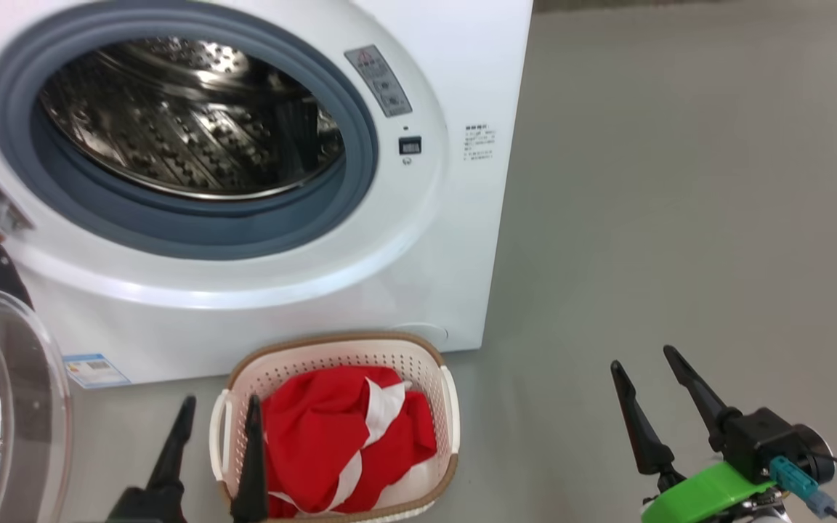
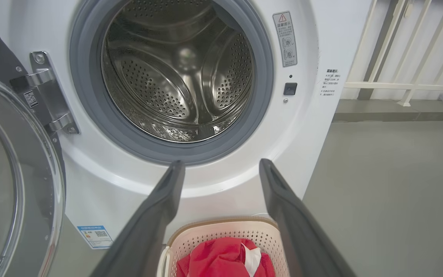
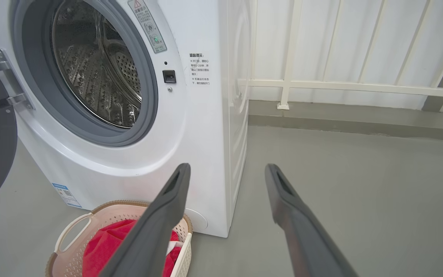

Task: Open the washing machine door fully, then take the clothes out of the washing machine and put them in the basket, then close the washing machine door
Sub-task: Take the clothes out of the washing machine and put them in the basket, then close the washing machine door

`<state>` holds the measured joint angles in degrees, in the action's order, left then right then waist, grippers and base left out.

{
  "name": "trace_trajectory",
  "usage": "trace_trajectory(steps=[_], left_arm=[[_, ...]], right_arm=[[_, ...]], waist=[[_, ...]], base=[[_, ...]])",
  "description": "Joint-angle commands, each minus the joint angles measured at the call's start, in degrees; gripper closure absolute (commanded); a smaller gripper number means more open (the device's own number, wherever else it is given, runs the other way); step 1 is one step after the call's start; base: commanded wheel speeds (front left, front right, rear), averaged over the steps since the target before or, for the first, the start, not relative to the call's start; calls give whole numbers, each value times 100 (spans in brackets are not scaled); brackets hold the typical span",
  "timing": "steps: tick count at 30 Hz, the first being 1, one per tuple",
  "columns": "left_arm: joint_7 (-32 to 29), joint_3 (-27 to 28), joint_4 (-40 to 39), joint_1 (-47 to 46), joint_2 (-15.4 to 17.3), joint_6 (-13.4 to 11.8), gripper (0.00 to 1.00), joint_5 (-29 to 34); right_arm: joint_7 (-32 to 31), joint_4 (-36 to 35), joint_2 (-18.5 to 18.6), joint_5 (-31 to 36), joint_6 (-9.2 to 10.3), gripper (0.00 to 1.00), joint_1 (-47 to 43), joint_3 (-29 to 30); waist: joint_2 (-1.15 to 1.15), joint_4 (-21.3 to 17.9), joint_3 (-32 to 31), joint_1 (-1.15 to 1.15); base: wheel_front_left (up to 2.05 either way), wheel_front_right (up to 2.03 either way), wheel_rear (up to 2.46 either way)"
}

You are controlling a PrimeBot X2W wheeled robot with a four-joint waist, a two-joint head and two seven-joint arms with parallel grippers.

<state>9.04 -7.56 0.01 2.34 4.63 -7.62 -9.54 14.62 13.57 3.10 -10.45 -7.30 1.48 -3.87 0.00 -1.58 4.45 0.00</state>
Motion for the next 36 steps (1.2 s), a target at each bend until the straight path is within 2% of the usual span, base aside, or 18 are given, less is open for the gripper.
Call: trace_trajectory(steps=[1, 13, 36], left_arm=[[-49, 162, -207, 21, 81, -39, 0, 83], [-220, 128, -434, 434, 165, -83, 0, 31], [-284, 56, -390, 436, 201, -167, 0, -38]], right_arm=[[5, -148, 10, 49, -19, 0, 3, -71], [-129, -390, -16, 151, -19, 0, -317, 67], [-228, -589, -22, 81, -19, 0, -449, 104]], waist=[[0, 49, -145, 0], [0, 33, -379, 0], [0, -16, -371, 0]], base=[[0, 0, 0], [0, 0, 0], [0, 0, 0]])
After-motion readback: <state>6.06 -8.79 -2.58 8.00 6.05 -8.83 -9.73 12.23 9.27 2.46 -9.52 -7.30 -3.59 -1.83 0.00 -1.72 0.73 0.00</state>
